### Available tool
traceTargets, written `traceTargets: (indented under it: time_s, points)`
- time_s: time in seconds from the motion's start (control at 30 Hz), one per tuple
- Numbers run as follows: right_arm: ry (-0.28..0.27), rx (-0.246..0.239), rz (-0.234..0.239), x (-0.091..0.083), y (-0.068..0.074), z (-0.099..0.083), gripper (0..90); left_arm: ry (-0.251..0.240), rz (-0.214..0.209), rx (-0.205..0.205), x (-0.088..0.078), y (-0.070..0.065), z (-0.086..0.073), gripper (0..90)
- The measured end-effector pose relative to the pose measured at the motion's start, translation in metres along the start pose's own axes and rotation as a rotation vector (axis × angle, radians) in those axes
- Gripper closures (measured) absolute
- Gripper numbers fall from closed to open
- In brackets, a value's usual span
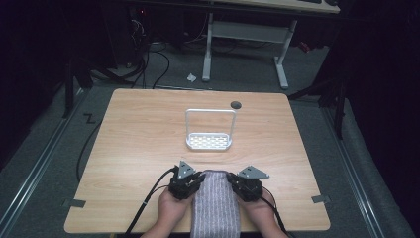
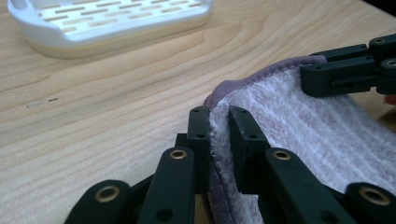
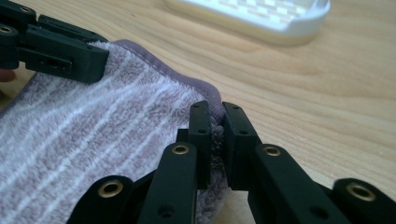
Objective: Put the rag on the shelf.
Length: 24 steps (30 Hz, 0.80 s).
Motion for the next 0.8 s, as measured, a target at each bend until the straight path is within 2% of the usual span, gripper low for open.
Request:
traceTargets:
  time_s: [0.1, 0.13, 0.17, 0.2, 0.23, 0.27, 0.3, 0.4, 0.43, 0.57, 0.63, 0.8]
  points:
    - [-0.063, -0.016, -0.005, -0.012, 0.007, 0.002, 83.4, -0.049, 0.009, 0.019, -0.014, -0.004, 0.001, 78.9]
    - [-0.063, -0.016, -0.005, -0.012, 0.007, 0.002, 83.4, -0.049, 0.009, 0.019, -0.014, -0.004, 0.001, 78.8]
    - [-0.083, -0.029, -0.005, -0.016, 0.008, 0.003, 83.4, -0.070, 0.011, 0.022, -0.018, -0.006, 0.003, 78.8]
    - [-0.121, -0.048, -0.013, -0.023, 0.011, 0.005, 83.4, -0.112, 0.020, 0.036, -0.028, -0.009, 0.007, 78.9]
    - [-0.141, -0.056, -0.015, -0.026, 0.012, 0.007, 83.4, -0.133, 0.023, 0.043, -0.031, -0.011, 0.009, 78.9]
    - [-0.160, -0.058, -0.016, -0.030, 0.012, 0.009, 83.4, -0.133, 0.023, 0.043, -0.031, -0.011, 0.009, 78.9]
    - [-0.160, -0.058, -0.016, -0.030, 0.012, 0.009, 83.4, -0.154, 0.027, 0.054, -0.035, -0.013, 0.011, 78.9]
    - [-0.217, -0.066, -0.006, -0.040, 0.016, 0.013, 83.4, -0.220, 0.043, 0.099, -0.045, -0.020, 0.015, 79.3]
    - [-0.252, -0.077, 0.006, -0.046, 0.017, 0.017, 83.4, -0.254, 0.041, 0.110, -0.051, -0.025, 0.018, 79.3]
    - [-0.308, -0.079, -0.005, -0.059, 0.017, 0.025, 83.4, -0.296, 0.025, 0.113, -0.060, -0.029, 0.026, 79.1]
    - [-0.328, -0.085, -0.014, -0.063, 0.016, 0.030, 83.4, -0.314, 0.017, 0.126, -0.064, -0.029, 0.031, 79.1]
    - [-0.366, -0.094, -0.011, -0.071, 0.014, 0.041, 83.4, -0.344, 0.008, 0.121, -0.071, -0.026, 0.045, 79.1]
Point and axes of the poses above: each handheld gripper's, and its own axes: x roughly forward along the jaws, z roughly out of its top, y roughly to its left, the point moved 2 cm from there along x, roughly forward along the jaws
